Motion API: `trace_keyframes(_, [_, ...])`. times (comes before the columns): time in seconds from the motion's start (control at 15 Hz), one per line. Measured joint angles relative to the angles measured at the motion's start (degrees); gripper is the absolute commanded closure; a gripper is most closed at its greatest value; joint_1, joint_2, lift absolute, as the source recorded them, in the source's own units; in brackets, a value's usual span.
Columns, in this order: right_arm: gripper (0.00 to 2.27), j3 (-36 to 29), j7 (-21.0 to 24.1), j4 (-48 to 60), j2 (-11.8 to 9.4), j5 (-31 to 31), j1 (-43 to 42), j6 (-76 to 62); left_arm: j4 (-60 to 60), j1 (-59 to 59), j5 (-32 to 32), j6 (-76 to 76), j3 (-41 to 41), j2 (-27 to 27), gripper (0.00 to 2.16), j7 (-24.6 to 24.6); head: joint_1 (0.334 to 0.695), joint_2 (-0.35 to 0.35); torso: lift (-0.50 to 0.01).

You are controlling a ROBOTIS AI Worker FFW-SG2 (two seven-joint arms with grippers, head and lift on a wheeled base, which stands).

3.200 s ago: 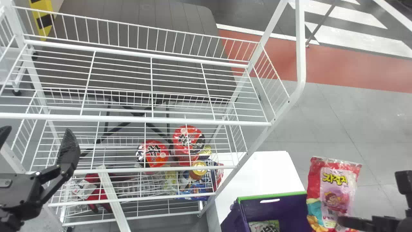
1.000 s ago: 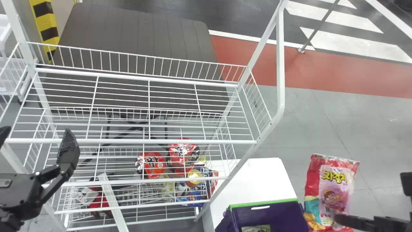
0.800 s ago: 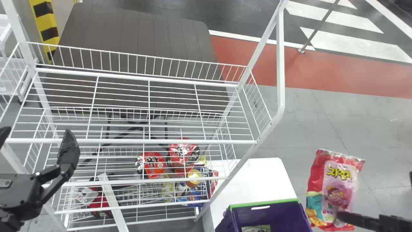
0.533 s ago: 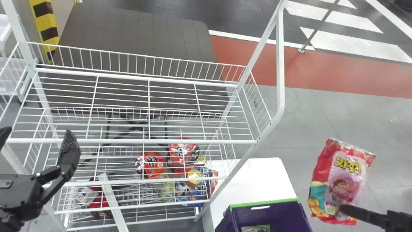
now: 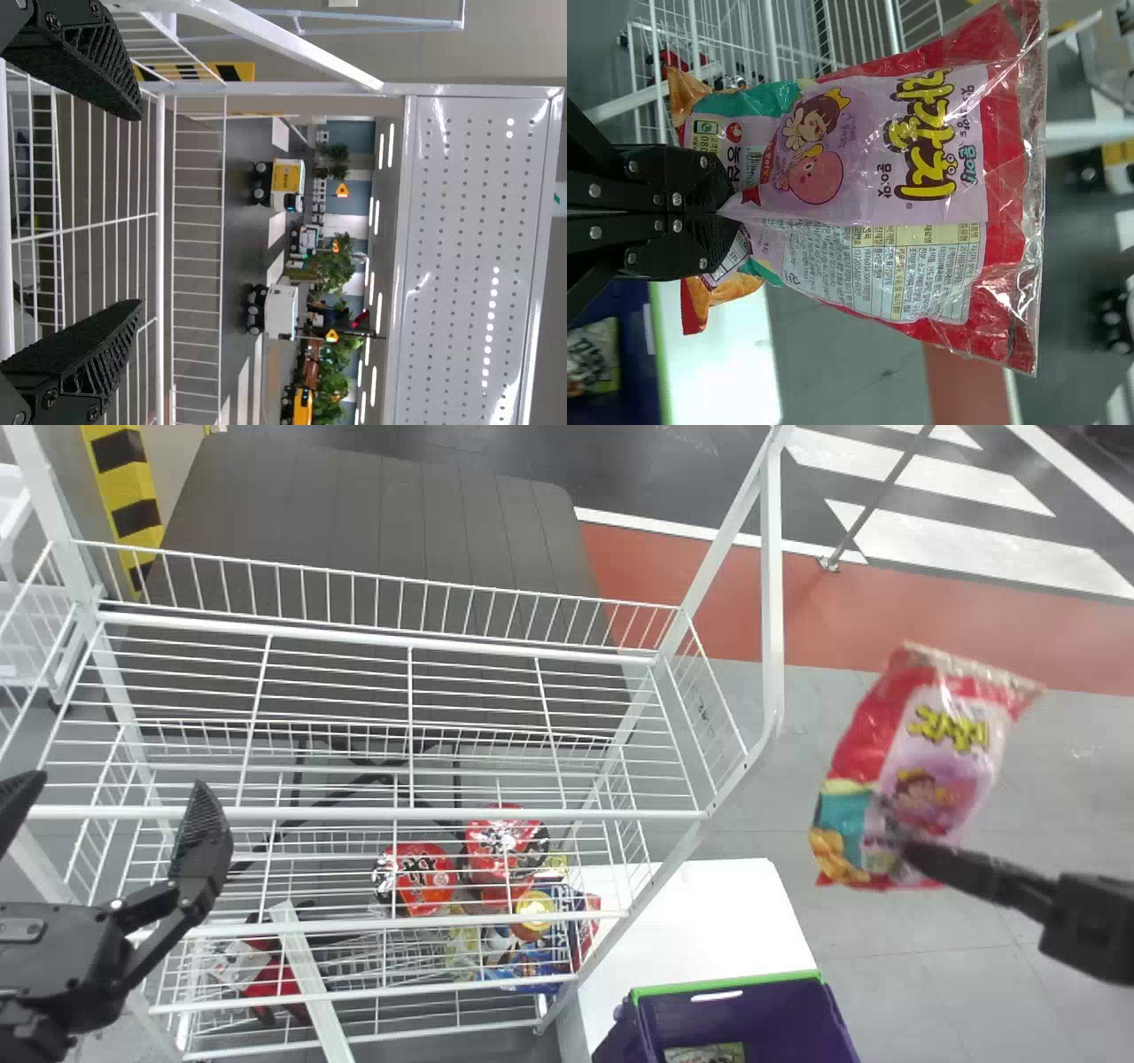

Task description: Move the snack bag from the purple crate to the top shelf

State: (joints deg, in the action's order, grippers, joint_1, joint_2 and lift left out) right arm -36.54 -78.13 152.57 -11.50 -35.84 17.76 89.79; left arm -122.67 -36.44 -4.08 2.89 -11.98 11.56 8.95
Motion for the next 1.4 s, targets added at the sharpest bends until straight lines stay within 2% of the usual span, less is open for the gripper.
trace_keyframes(0.13, [2.01,4.82,0.0,1.92,-0.57,-2.27,-1.9,0.0,-0.22,-0.03,0.31,-0.04,-0.29,-0.02,0.06,0.01,0.695,-0.35,0.002])
trace_keyframes(0.33, [2.01,11.54,0.0,2.53,-0.24,-5.46,-4.79,0.0,-0.29,-0.13,0.55,-0.2,-0.43,-0.04,0.06,0.01,0.695,-0.339,0.002])
trace_keyframes(0.73, [2.01,26.4,1.06,-0.18,5.32,-9.43,-10.15,0.0,0.34,-0.05,0.57,-0.19,-0.58,-0.29,0.06,0.01,0.695,-0.18,0.002])
trace_keyframes(1.13, [2.01,41.14,16.5,-10.15,10.52,-9.94,-16.71,0.0,2.42,0.96,0.24,-0.02,-0.65,-0.57,0.06,0.01,0.695,-0.073,0.002])
trace_keyframes(1.4, [2.01,45.15,27.45,-17.34,11.47,-3.9,-22.34,0.0,3.85,1.97,-0.19,0.03,-0.59,-0.57,0.06,0.01,0.695,-0.029,0.002])
